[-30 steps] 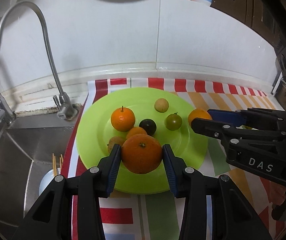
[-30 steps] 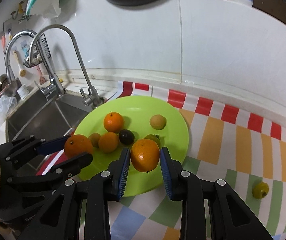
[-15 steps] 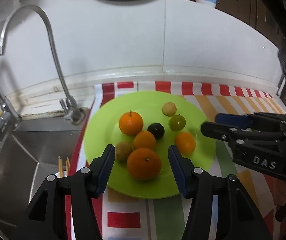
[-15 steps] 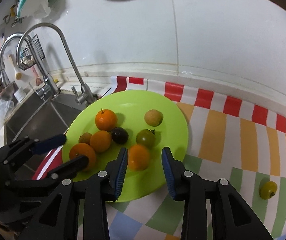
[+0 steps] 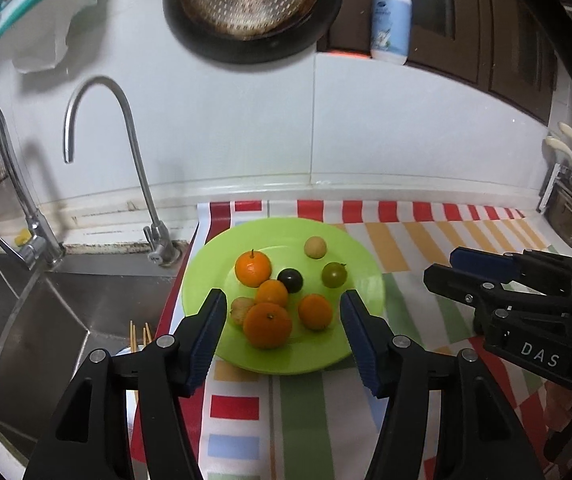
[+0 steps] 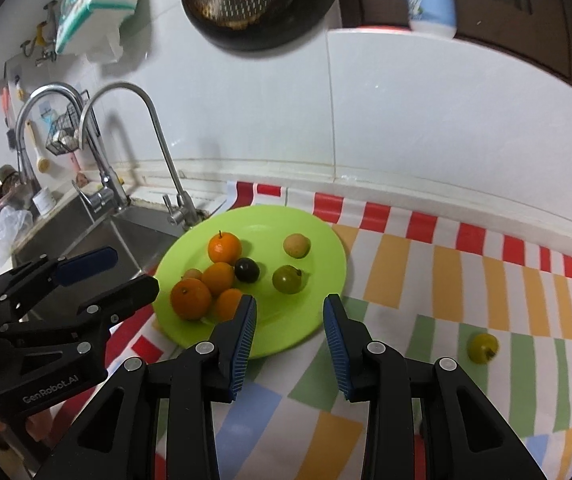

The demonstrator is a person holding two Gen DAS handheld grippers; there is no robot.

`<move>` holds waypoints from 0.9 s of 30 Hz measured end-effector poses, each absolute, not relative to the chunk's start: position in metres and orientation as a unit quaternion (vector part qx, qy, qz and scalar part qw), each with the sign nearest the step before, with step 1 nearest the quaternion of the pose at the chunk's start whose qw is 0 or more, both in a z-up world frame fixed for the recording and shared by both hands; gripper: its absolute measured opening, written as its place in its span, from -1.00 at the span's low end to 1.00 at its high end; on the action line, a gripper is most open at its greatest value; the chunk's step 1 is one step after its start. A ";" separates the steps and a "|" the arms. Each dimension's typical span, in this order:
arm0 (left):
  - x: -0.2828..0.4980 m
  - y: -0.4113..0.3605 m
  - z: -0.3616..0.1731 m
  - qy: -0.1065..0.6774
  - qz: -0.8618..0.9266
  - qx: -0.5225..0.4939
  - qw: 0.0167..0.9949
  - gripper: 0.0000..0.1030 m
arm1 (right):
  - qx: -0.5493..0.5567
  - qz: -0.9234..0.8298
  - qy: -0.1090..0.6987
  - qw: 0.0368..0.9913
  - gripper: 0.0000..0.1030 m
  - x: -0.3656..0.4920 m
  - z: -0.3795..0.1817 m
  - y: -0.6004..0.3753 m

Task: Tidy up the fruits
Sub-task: 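Withdraw both grippers from the plate toward the dark plum and yellow tomato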

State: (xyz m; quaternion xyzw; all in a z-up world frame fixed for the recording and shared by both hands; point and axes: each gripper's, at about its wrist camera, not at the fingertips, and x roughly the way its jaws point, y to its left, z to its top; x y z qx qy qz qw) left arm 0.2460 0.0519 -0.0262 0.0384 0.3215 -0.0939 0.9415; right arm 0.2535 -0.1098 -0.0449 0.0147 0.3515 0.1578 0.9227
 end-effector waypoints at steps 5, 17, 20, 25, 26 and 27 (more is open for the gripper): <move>0.227 0.043 -0.016 0.313 -0.104 0.040 0.943 0.18 | 0.017 0.150 0.337 0.929 -0.30 0.231 -0.032 -0.119; 0.186 0.010 -0.007 0.296 -0.133 0.051 0.944 0.30 | 0.020 0.115 0.307 0.945 -0.14 0.180 -0.013 -0.152; 0.178 0.000 -0.006 0.291 -0.139 0.053 0.945 0.33 | 0.017 0.106 0.301 0.948 -0.14 0.170 -0.011 -0.162; 0.169 -0.018 -0.007 0.286 -0.151 0.059 0.944 0.33 | 0.011 0.089 0.296 0.951 -0.14 0.157 -0.009 -0.178; 0.168 -0.022 -0.007 0.286 -0.154 0.061 0.944 0.33 | 0.011 0.086 0.295 0.951 -0.14 0.154 -0.009 -0.183; 0.166 -0.026 -0.008 0.286 -0.157 0.063 0.943 0.33 | 0.012 0.083 0.295 0.952 -0.14 0.152 -0.009 -0.187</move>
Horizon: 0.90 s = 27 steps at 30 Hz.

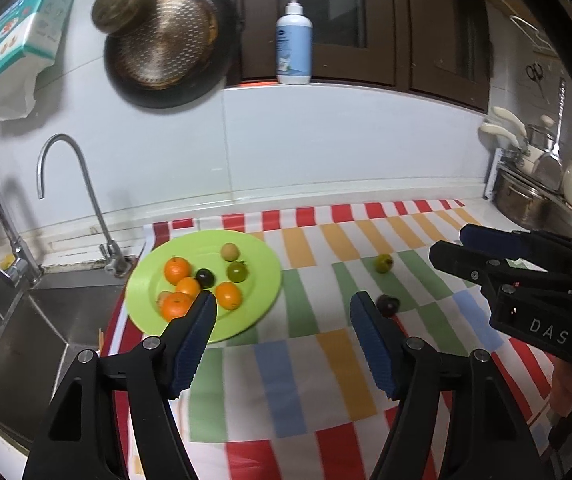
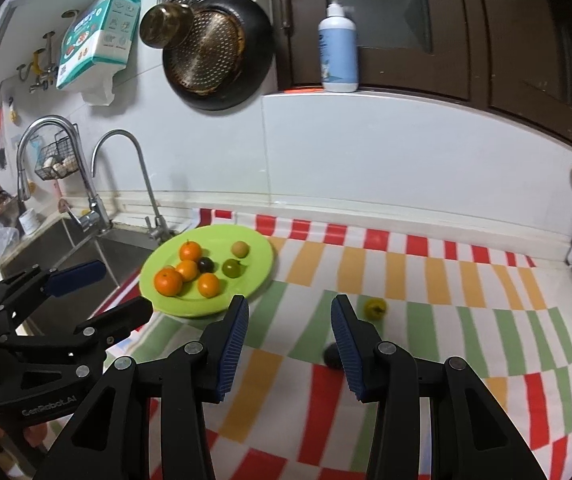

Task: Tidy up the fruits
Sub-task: 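Withdraw both grippers from the plate toward the dark plum and yellow tomato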

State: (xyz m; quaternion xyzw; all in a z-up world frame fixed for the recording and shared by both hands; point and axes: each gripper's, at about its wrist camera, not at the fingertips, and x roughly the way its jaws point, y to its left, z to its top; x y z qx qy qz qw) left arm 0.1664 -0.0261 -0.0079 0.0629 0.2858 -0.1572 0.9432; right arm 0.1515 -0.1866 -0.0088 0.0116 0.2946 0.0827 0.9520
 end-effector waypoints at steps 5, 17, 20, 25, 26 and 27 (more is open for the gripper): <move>0.164 -0.045 -0.013 0.288 -0.172 0.067 0.940 0.33 | 0.014 0.068 0.301 0.951 -0.14 0.143 -0.013 -0.207; 0.169 -0.090 -0.033 0.291 -0.217 0.084 0.928 0.33 | 0.021 0.043 0.325 0.945 -0.14 0.138 -0.034 -0.245; 0.175 -0.100 -0.041 0.298 -0.231 0.085 0.922 0.33 | 0.021 0.038 0.331 0.943 -0.14 0.142 -0.041 -0.253; 0.189 -0.116 -0.058 0.316 -0.241 0.093 0.913 0.32 | 0.028 0.029 0.341 0.939 -0.14 0.150 -0.052 -0.265; 0.194 -0.119 -0.062 0.322 -0.242 0.094 0.910 0.32 | 0.030 0.028 0.345 0.938 -0.14 0.153 -0.055 -0.267; 0.198 -0.122 -0.065 0.327 -0.243 0.094 0.908 0.32 | 0.032 0.026 0.349 0.936 -0.14 0.156 -0.058 -0.269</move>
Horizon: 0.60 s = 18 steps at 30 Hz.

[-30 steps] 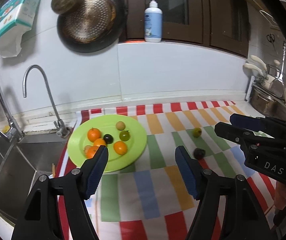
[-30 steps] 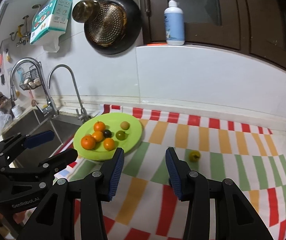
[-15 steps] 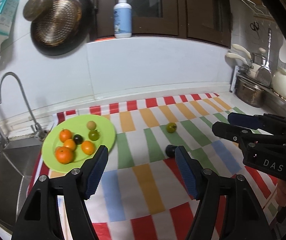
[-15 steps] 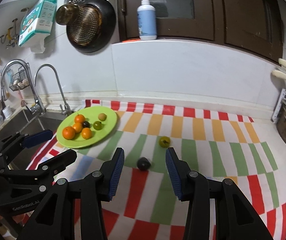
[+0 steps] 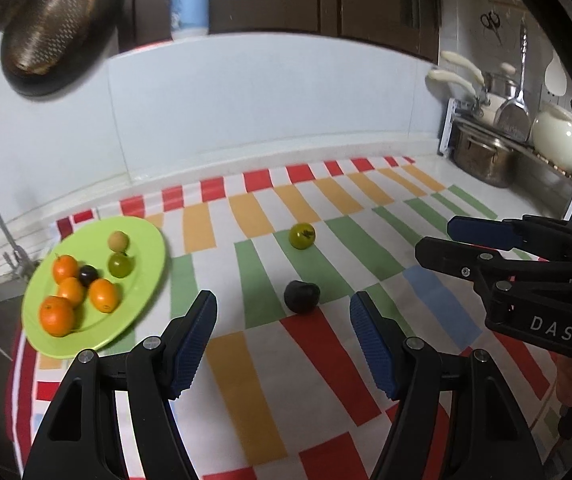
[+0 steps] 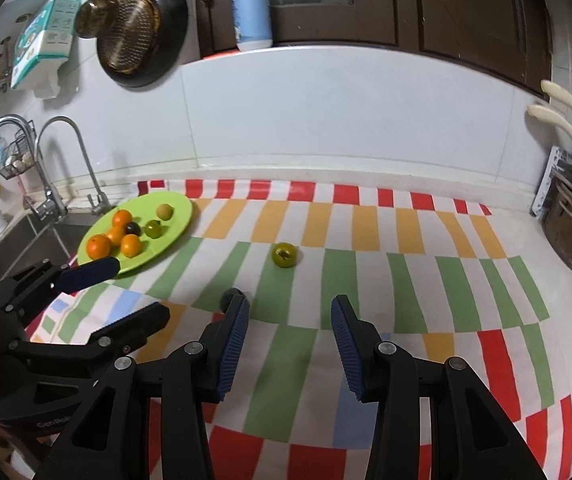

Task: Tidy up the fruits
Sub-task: 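Withdraw both grippers from the plate toward the dark plum and yellow tomato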

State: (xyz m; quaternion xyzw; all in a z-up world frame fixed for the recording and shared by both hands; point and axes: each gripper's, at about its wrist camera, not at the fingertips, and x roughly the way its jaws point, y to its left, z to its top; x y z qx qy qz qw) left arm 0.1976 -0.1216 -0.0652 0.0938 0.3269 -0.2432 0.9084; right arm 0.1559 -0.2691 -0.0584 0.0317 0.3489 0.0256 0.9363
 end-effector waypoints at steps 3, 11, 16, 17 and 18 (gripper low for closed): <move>0.209 -0.127 -0.074 0.339 -0.248 0.093 0.903 0.32 | 0.036 0.022 0.361 0.932 -0.14 0.163 -0.067 -0.274; 0.238 -0.144 -0.099 0.378 -0.262 0.099 0.882 0.17 | 0.037 0.013 0.386 0.921 -0.14 0.185 -0.088 -0.285; 0.254 -0.151 -0.110 0.400 -0.268 0.094 0.872 0.04 | 0.045 0.009 0.401 0.915 -0.14 0.198 -0.099 -0.291; 0.255 -0.152 -0.111 0.401 -0.268 0.094 0.871 0.01 | 0.047 0.009 0.404 0.914 -0.14 0.201 -0.101 -0.292; 0.257 -0.153 -0.113 0.403 -0.269 0.094 0.869 -0.03 | 0.050 0.010 0.407 0.912 -0.14 0.203 -0.103 -0.293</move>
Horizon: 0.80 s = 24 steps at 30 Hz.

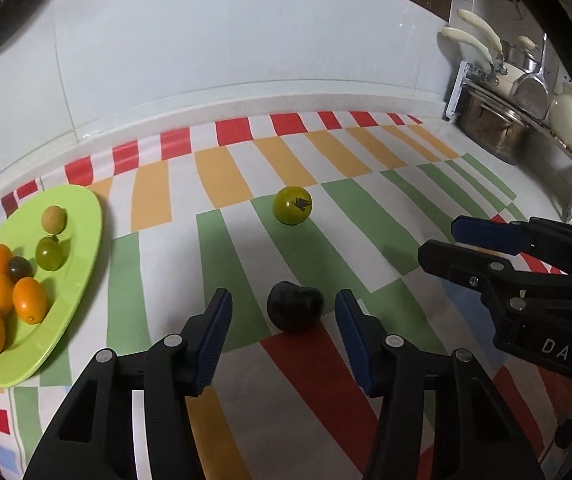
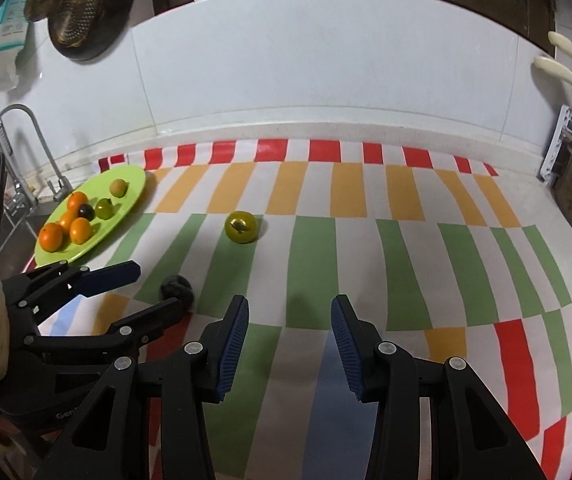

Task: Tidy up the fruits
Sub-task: 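Withdraw both grippers from the plate toward the dark plum and yellow tomato, then grasp the dark plum with the left gripper while the right gripper grasps the yellow tomato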

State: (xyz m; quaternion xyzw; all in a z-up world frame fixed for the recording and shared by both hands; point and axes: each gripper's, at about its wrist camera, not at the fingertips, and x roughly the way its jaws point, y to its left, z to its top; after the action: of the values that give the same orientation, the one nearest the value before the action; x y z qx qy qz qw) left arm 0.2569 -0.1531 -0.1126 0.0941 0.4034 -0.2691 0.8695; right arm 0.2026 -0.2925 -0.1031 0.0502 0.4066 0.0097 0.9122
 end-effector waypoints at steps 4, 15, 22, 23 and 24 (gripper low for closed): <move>0.263 -0.158 -0.118 0.413 -0.277 0.093 0.862 -0.16 | 0.059 0.011 0.415 0.908 -0.14 0.209 -0.110 -0.296; 0.269 -0.156 -0.118 0.419 -0.280 0.088 0.859 -0.40 | 0.059 0.014 0.418 0.907 -0.14 0.218 -0.115 -0.297; 0.282 -0.146 -0.110 0.411 -0.256 0.093 0.870 -0.40 | 0.051 0.026 0.412 0.910 -0.14 0.236 -0.111 -0.286; 0.285 -0.144 -0.109 0.411 -0.254 0.091 0.871 -0.40 | 0.049 0.029 0.410 0.910 -0.14 0.239 -0.110 -0.284; 0.286 -0.143 -0.109 0.411 -0.252 0.090 0.871 -0.40 | 0.046 0.031 0.409 0.911 -0.14 0.243 -0.110 -0.282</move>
State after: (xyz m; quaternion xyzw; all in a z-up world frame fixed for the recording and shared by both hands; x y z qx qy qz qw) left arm 0.2864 -0.1431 -0.1089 0.0898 0.4114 -0.2517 0.8714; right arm 0.2425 -0.2815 -0.1100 0.0459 0.4088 0.0312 0.9109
